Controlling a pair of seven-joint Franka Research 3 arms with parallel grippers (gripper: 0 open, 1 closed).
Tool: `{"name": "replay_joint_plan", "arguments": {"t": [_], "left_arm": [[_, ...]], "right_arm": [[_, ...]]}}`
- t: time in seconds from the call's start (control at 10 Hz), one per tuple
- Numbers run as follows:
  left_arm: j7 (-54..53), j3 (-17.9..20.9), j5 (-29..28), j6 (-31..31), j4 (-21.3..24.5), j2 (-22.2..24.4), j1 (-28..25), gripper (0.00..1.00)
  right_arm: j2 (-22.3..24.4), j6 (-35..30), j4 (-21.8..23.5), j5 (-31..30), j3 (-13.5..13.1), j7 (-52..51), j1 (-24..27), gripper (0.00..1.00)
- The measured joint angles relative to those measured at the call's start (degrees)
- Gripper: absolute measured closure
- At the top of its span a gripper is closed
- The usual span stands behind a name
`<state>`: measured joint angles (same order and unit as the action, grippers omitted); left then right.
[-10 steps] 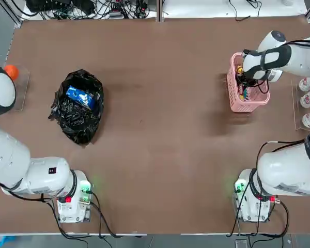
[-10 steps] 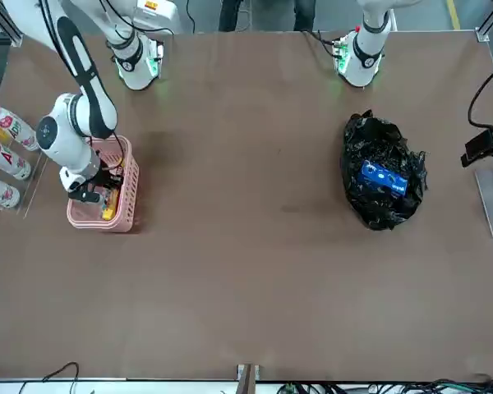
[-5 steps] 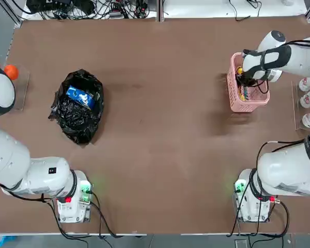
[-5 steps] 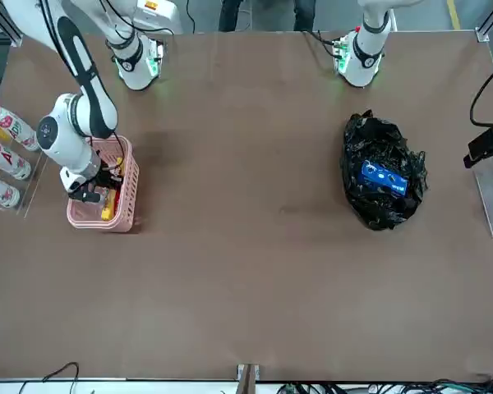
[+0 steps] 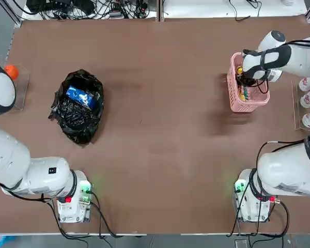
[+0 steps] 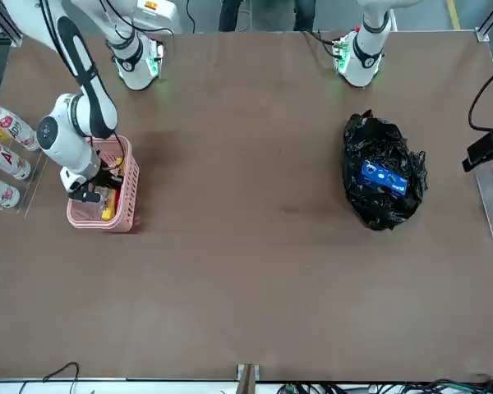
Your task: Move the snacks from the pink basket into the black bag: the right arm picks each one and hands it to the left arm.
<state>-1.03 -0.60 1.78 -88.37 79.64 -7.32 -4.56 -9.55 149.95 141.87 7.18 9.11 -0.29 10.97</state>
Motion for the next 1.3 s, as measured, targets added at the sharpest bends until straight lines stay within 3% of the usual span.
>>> {"name": "replay_joint_plan", "arguments": {"t": [0.7, 1.3], "left_arm": [[0.00, 0.01, 0.00, -0.18, -0.03, -0.59, -0.04, 0.00], [0.00, -0.01, 0.00, -0.18, -0.02, -0.62, 0.18, 0.00]], "right_arm": [[1.44, -4.36, -0.82, 0.00, 0.18, -0.04, -0.46, 0.76], [4.92, -16.45, -5.91, 0.01, 0.04, -1.12, -0.51, 0.76]]}}
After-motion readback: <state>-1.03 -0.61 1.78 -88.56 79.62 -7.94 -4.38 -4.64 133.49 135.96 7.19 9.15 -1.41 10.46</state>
